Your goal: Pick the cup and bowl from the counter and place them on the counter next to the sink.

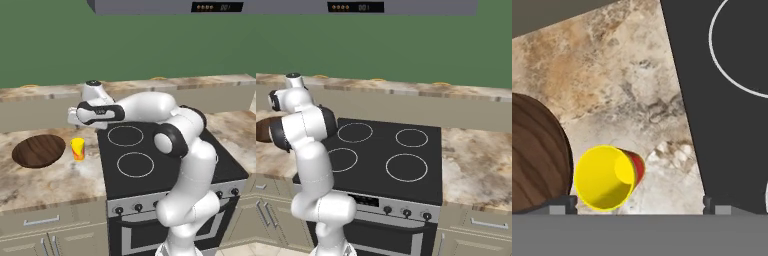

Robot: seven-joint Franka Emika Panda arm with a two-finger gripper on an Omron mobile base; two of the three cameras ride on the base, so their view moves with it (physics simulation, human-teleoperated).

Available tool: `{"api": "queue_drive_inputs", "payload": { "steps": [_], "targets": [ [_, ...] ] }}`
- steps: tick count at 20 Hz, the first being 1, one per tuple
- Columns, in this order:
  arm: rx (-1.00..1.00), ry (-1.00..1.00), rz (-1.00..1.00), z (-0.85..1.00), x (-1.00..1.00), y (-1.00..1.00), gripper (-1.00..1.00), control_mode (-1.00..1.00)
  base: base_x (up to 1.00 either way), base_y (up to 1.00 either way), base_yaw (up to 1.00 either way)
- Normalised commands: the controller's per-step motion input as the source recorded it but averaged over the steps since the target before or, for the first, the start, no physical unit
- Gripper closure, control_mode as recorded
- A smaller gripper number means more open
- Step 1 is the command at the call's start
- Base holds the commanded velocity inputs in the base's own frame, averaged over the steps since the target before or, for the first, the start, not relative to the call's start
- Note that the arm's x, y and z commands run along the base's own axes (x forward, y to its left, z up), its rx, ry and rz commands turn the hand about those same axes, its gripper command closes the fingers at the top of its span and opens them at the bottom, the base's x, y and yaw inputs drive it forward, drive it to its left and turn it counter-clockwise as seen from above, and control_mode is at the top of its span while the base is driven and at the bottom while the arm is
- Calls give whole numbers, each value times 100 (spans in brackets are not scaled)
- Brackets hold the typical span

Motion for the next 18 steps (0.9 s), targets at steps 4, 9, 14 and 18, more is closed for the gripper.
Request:
{"api": "queue_drive_inputs", "payload": {
  "steps": [4, 9, 14, 18],
  "targets": [
    [0, 0, 0, -13, 27, 14, -100, -100, 0, 0, 0],
    [-1, 0, 0, -2, 21, 22, -100, -100, 0, 0, 0],
    [-3, 2, 0, -2, 13, 26, -100, -100, 0, 0, 0],
    [-1, 4, 0, -9, 0, 6, -100, -100, 0, 0, 0]
  ]
}}
